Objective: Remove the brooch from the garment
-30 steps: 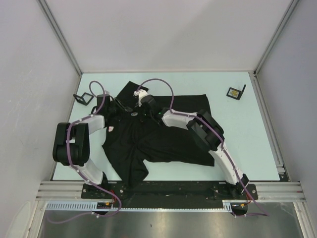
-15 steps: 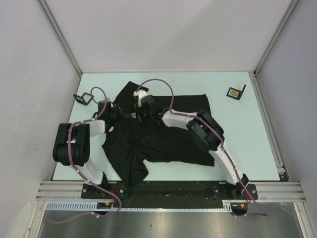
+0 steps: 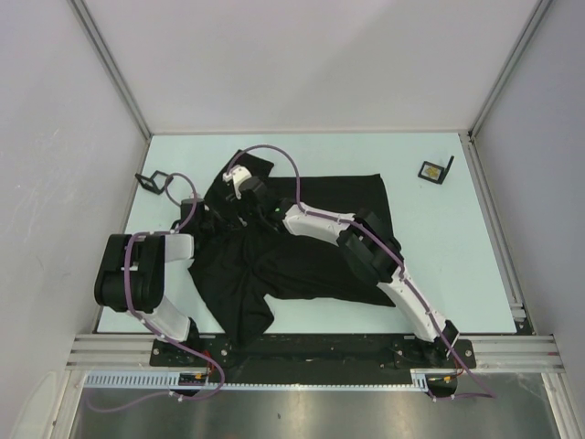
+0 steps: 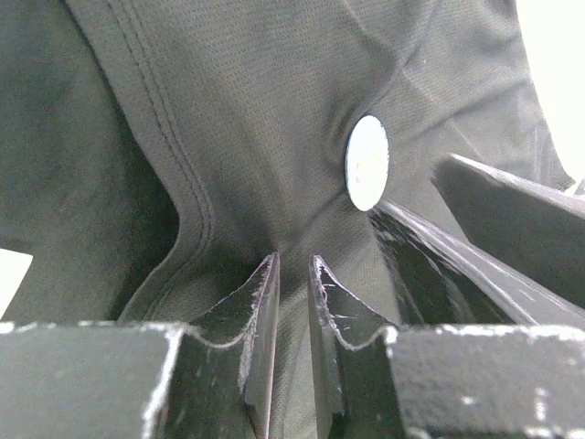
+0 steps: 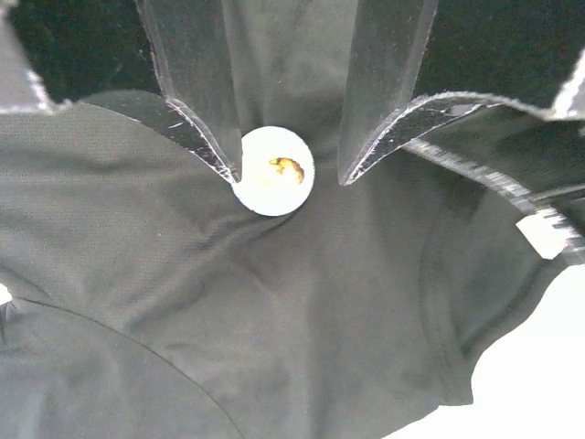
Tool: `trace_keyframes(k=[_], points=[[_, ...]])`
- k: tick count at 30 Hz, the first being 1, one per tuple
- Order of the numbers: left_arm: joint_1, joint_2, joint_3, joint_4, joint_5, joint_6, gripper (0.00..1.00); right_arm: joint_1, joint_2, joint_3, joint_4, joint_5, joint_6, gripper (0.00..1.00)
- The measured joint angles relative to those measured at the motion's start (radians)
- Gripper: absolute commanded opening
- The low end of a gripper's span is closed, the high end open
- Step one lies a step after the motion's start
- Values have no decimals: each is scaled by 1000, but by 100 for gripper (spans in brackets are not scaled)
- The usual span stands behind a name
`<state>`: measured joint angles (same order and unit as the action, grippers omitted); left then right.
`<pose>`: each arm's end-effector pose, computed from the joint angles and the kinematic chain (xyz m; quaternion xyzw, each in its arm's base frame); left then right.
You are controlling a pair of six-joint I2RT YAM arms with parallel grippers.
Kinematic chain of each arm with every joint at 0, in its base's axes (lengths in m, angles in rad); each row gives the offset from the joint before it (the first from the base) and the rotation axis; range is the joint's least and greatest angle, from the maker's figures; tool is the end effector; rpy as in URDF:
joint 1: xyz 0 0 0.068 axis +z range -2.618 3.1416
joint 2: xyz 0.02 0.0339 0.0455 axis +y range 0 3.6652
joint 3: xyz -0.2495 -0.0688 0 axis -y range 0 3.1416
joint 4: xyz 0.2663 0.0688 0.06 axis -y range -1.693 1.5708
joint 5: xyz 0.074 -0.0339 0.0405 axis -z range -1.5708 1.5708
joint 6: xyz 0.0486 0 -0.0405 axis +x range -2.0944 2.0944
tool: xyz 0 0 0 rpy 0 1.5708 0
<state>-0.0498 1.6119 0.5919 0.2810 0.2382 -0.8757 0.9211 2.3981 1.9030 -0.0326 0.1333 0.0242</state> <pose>0.3094 -0.0269 0.0856 -0.3205 0.8512 -0.2763 0.3104 0.3512 0.4516 0.1471 -0.3452 0.7940 0.1749 0.4689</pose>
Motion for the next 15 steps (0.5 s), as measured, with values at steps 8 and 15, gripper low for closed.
trace_keyframes(k=[8,15], points=[[0,-10,-22,25,1,-8,25,6,76,59,-64,25,-30,55],[0,-10,-22,27,2,-8,25,8,97,101,-87,43,-40,55]])
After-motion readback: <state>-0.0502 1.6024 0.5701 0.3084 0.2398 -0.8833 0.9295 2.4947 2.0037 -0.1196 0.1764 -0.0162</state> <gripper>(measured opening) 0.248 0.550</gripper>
